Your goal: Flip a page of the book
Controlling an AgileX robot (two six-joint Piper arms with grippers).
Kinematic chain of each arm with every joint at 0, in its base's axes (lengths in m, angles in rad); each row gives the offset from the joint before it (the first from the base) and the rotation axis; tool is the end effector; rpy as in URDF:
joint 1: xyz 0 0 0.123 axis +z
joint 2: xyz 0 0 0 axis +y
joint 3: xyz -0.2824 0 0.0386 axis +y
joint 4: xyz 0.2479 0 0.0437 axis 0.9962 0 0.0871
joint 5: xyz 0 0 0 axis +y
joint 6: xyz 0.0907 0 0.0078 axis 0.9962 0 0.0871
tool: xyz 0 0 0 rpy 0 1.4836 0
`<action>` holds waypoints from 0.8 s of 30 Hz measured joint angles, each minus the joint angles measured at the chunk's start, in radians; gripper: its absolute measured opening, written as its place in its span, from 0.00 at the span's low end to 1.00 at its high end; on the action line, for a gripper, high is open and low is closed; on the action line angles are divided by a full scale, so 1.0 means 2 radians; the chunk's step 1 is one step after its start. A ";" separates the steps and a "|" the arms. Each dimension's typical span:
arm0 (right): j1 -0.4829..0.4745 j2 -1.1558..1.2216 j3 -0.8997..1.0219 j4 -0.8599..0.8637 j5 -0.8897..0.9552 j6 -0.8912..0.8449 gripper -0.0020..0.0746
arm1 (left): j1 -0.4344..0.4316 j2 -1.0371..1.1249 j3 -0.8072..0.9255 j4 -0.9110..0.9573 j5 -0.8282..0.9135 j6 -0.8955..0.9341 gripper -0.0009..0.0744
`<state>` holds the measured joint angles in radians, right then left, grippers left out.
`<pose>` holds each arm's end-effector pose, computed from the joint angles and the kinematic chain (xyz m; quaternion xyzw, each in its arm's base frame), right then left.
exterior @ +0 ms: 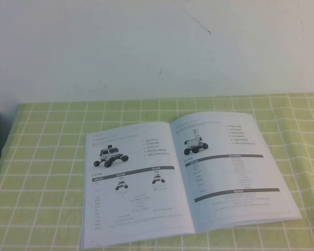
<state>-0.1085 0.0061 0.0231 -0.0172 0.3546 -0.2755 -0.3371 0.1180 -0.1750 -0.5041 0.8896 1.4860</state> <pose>0.0536 -0.0064 0.1730 -0.0717 0.8006 -0.1206 0.5825 0.0214 -0.0437 0.1992 0.6607 0.5957 0.0092 0.4567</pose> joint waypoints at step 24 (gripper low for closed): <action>0.000 0.000 0.000 0.000 0.000 0.001 0.02 | 0.177 -0.064 0.099 0.156 -0.329 -0.493 0.01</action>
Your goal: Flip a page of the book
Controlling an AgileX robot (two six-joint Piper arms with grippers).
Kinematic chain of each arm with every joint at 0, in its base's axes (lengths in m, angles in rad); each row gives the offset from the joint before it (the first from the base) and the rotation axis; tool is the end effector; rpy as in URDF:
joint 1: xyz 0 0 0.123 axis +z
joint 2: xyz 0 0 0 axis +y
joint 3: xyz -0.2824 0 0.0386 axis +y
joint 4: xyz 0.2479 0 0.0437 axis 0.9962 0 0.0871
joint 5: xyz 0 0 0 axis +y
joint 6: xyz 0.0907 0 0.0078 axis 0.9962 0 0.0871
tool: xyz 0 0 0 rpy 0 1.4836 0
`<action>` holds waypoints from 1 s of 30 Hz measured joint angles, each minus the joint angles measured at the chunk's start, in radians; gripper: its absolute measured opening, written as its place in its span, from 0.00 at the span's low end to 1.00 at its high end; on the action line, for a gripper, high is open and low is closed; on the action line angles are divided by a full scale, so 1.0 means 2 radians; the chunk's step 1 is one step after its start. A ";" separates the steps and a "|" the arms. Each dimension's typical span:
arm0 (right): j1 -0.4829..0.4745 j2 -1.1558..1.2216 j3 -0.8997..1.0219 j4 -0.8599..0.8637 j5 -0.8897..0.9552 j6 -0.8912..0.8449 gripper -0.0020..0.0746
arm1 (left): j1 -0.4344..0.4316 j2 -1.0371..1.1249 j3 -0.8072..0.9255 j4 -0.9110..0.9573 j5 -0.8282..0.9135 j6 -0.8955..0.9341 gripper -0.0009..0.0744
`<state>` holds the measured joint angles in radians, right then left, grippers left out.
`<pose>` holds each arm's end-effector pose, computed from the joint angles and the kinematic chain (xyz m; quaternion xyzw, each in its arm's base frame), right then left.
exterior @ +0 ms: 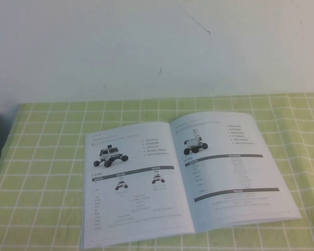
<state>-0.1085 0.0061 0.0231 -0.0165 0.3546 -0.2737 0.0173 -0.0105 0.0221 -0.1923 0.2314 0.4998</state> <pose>0.0536 -0.0064 0.1730 -0.0708 0.8007 -0.1198 0.5827 0.0555 -0.0031 0.1856 0.1257 0.7481 0.0905 0.6452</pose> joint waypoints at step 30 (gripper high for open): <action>0.000 0.000 0.000 0.000 0.000 0.000 0.02 | -0.032 -0.001 0.000 0.079 0.037 -0.360 0.01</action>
